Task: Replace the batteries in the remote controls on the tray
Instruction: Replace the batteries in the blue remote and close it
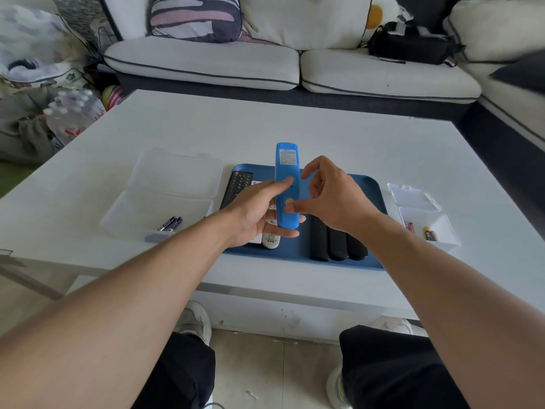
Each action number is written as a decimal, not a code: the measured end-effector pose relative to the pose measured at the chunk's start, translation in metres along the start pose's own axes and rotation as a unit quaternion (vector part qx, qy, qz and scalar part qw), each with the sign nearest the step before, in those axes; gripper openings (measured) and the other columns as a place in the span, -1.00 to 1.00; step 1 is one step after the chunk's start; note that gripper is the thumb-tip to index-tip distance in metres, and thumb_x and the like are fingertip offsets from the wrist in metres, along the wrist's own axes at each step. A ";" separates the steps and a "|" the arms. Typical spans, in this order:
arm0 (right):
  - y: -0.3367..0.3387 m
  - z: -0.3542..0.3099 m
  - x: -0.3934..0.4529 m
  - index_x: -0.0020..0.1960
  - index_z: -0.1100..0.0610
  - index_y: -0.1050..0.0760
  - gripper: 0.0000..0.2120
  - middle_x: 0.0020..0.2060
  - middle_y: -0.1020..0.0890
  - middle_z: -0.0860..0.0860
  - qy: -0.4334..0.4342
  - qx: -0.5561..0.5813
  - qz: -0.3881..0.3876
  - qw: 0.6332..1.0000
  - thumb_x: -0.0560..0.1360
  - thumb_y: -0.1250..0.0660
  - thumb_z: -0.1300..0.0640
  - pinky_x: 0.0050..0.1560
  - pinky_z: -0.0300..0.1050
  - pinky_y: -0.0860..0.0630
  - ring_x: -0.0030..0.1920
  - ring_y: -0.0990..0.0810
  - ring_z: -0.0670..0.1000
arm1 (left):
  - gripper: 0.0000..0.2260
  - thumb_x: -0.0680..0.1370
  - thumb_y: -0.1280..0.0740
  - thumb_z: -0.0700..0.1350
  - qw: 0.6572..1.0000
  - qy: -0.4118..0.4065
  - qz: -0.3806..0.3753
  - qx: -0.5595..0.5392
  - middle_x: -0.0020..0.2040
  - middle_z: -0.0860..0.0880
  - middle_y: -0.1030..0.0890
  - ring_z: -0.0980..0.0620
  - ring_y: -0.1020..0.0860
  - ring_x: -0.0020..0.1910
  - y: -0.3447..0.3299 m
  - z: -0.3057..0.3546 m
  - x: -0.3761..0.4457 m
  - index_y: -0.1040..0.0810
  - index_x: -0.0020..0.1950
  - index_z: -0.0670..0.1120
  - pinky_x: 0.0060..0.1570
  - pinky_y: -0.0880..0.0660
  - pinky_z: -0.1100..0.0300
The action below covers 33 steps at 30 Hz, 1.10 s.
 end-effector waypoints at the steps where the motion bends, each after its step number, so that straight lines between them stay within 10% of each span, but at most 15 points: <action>1: 0.000 0.000 0.000 0.03 -0.03 -0.39 -0.48 -0.30 -0.46 -0.08 0.000 -0.006 0.001 1.000 0.28 -0.64 -0.11 -0.37 -0.29 -0.32 -0.35 -0.37 -0.11 | -0.73 0.66 -0.27 0.01 1.000 -0.006 0.001 0.007 0.14 -0.19 -0.68 -0.22 -0.69 0.06 0.000 0.001 0.000 -0.57 0.30 -0.06 -0.09 -0.66 -0.17; 14: -0.002 -0.001 -0.001 -0.01 -0.03 -0.51 -0.65 -0.28 -0.53 -0.04 0.008 -0.025 0.005 1.000 0.37 -0.55 -0.18 -0.28 -0.14 -0.41 -0.33 -0.42 -0.10 | -0.60 0.69 -0.15 0.13 0.994 -0.007 0.108 -0.028 -0.01 -0.20 -0.62 -0.11 -0.60 -0.18 0.016 0.002 0.007 -0.62 0.14 -0.14 0.03 -0.63 -0.21; 20: -0.003 0.000 -0.004 -0.03 -0.12 -0.50 -0.84 -0.25 -0.56 -0.10 0.023 -0.045 0.006 0.999 0.48 -0.47 -0.05 -0.25 -0.19 -0.41 -0.30 -0.48 -0.13 | -0.83 0.57 -0.40 -0.09 0.984 0.048 0.111 -0.128 -0.18 -0.12 -0.54 -0.01 -0.51 -0.26 0.016 -0.004 0.006 -0.60 -0.04 -0.20 0.03 -0.62 0.03; 25: -0.010 -0.004 -0.010 0.02 -0.15 -0.54 -0.78 -0.15 -0.58 -0.15 0.045 -0.051 -0.043 0.997 0.44 -0.51 -0.10 -0.20 -0.18 -0.51 -0.26 -0.55 -0.12 | -0.67 0.58 -0.34 -0.24 0.986 0.066 0.115 -0.103 -0.06 -0.15 -0.64 -0.04 -0.67 -0.28 0.018 -0.012 0.007 -0.52 0.34 -0.25 -0.22 -0.62 0.14; 33: -0.030 -0.017 -0.022 0.21 -0.18 -0.58 -0.49 0.07 -0.51 -0.20 0.068 -0.093 -0.060 0.992 0.31 -0.57 -0.24 -0.05 -0.17 -0.55 -0.14 -0.54 -0.20 | -0.68 0.71 -0.08 -0.16 0.973 0.080 0.135 -0.167 -0.06 -0.25 -0.69 -0.21 -0.70 -0.27 0.017 -0.014 0.004 -0.46 0.34 -0.28 -0.36 -0.64 0.06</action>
Point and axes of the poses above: each hand's wrist, its own x-axis towards the middle knuckle, its own y-axis out of the back of the hand, z = x × y, the point moved 8 cm from there along x, towards the middle knuckle
